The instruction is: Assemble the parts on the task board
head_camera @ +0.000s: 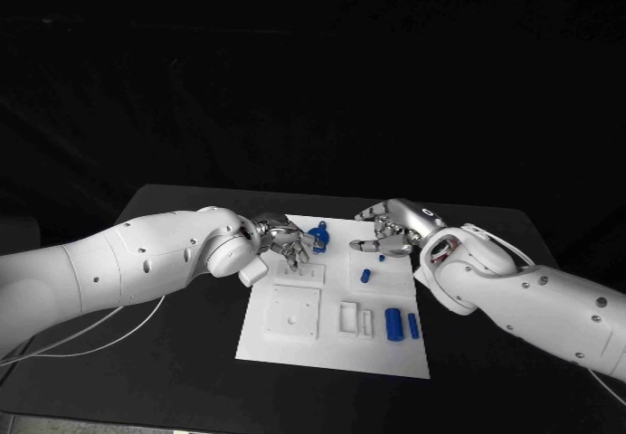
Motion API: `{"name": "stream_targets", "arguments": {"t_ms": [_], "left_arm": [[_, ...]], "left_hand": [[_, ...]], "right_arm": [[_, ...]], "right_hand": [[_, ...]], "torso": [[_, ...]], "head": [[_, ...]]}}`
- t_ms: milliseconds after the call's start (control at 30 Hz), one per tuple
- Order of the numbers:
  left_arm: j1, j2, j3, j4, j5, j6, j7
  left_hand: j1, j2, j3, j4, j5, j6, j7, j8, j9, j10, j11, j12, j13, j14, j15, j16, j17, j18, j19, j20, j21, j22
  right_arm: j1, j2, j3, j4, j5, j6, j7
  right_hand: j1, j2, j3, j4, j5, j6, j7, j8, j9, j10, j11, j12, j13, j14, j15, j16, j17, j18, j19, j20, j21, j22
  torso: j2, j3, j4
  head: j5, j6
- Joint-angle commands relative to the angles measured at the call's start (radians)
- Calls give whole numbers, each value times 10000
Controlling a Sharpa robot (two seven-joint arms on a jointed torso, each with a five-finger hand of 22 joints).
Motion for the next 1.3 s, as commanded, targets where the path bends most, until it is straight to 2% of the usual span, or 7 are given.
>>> {"name": "stream_targets", "arguments": {"t_ms": [33,333,433,633,733,933,1300], "left_arm": [[14,-22,4,1,-972,-503,-333],[39,-2,-9,-122,-2239,-668,-1622],[46,178,-17,-255,-2753,-732,-2144],[47,505,-191,-455,-3335,-749,-2643],[45,710,-274,-569,-3681,-729,-2844],[42,991,-364,-764,-4449,-659,-3167],[2,1400,-617,-1163,-4675,-531,-3370]], "left_hand": [[68,-17,819,-784,69,509,-431,23,2668,125,-21,-92,-22,84,-23,1,-3,69,56,-55,70,-1],[2,-39,814,-754,23,608,-465,24,2525,318,-37,-347,-126,239,-35,-200,-44,30,84,-73,21,-94],[-14,-46,774,-763,22,680,-491,33,2524,392,-60,-358,-131,271,-58,-159,1,8,78,-97,35,-93],[-79,-59,701,-747,28,873,-567,56,2554,608,-125,-374,-145,379,-115,-98,83,-30,139,-156,52,-107],[-124,-53,666,-734,26,968,-603,61,2583,732,-155,-417,-162,458,-143,-111,126,-49,193,-186,42,-134],[-157,-105,664,-757,150,1139,-663,54,2673,976,-227,-441,-142,682,-217,-120,234,-100,710,-244,-456,-316],[-110,-146,723,-769,148,1219,-680,40,2600,1045,-250,-472,-34,751,-250,-175,463,-139,1046,-296,-1076,306]], "right_arm": [[0,-344,151,103,1726,-630,622],[42,-1297,826,26,5101,-1010,2007],[99,-1418,998,-22,6002,-838,2522],[153,-1268,1090,-412,7228,-847,3334],[197,-1130,1107,-671,7770,-790,3675],[268,-881,1119,-1114,8239,-663,4046],[303,-513,1183,-1522,8459,-384,4390]], "right_hand": [[39,110,30,1,126,16,-1,-5,7,-56,-6,40,-94,-119,-5,-1,-84,87,310,61,-97,-82],[39,715,-158,-599,1049,372,10,3,18,-441,35,-1071,-1702,-759,125,-1261,-1891,-163,-25,204,-1597,-2183],[21,940,-221,-938,1120,411,29,20,24,-430,178,-2318,-3311,-926,314,-2589,-3607,-257,-859,419,-1490,-4381],[-71,895,342,-974,1448,574,182,42,31,667,432,-6269,-7488,-514,851,-6206,-6832,-214,-1882,1045,-1598,-9139],[-146,968,773,-875,1541,715,230,12,27,273,735,-7476,-7966,-949,1170,-7156,-7665,-290,-2709,1338,-1600,-10064],[-339,832,1377,-969,1558,757,294,23,31,148,969,-8788,-7997,-1489,1453,-7329,-9219,-143,-3575,1806,-1543,-10904],[-531,971,1384,-1457,1599,505,342,3,15,-448,1150,-8857,-8013,-2301,1704,-7379,-9378,-20,-4496,2200,-1557,-10921]], "torso": [[-61,69,-28],[-286,213,-119],[-398,285,-122],[-519,363,-119],[-554,384,-116],[-608,396,-112],[-587,374,-102]], "head": [[86,-23],[151,-58],[172,-131],[190,-229],[201,-279],[221,-332],[261,-377]]}}
